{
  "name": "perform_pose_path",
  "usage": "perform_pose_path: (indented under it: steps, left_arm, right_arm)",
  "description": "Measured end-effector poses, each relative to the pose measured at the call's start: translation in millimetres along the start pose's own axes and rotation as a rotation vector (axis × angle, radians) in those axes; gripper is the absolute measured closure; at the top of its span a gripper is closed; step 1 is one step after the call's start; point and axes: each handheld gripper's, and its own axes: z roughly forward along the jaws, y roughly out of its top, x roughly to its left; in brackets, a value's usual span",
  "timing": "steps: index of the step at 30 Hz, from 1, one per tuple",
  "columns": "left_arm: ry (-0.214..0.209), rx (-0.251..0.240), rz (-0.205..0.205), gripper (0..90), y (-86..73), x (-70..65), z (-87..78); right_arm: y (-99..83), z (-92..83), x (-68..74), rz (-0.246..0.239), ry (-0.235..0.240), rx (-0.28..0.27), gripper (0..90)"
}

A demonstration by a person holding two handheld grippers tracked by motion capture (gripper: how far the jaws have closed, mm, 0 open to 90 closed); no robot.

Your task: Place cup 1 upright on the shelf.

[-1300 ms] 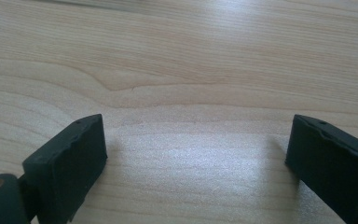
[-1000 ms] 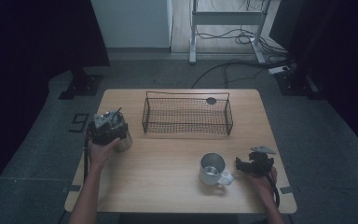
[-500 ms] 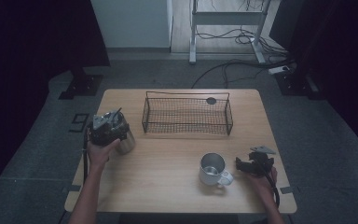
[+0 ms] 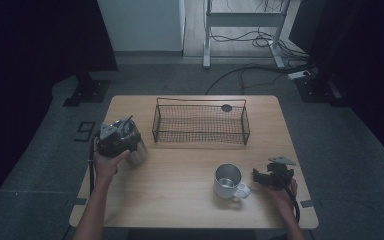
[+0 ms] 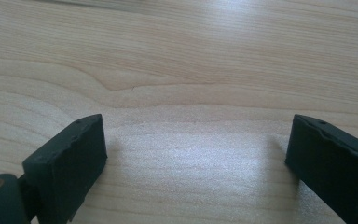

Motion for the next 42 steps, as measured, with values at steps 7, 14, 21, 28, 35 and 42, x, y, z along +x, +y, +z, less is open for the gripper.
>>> perform_pose_path:
  steps: [7,14,21,28,35,42]
  left_arm:
    - [-0.024,-0.007,0.023,4.0,5.1,-11.1,-1.0]
    - [-0.049,-0.016,0.031,4.0,11.6,-18.0,-3.0]
    - [-0.051,-0.017,0.039,4.0,15.3,-21.4,-4.3]
    - [-0.048,-0.022,0.042,4.0,22.4,-25.4,-6.6]
    - [-0.062,-0.027,0.034,4.0,27.4,-27.4,-6.6]
    - [-0.070,-0.037,0.035,4.0,35.5,-29.8,-7.7]
  right_arm:
    - [0.0,0.0,0.0,0.000,0.000,0.000,4.7]
    - [0.0,0.0,0.0,0.000,0.000,0.000,4.6]
    - [0.0,0.0,0.0,0.000,0.000,0.000,4.7]
    - [0.0,0.0,0.0,0.000,0.000,0.000,4.7]
    - [0.0,0.0,0.0,0.000,0.000,0.000,4.7]
    - [0.0,0.0,0.0,0.000,0.000,0.000,4.7]
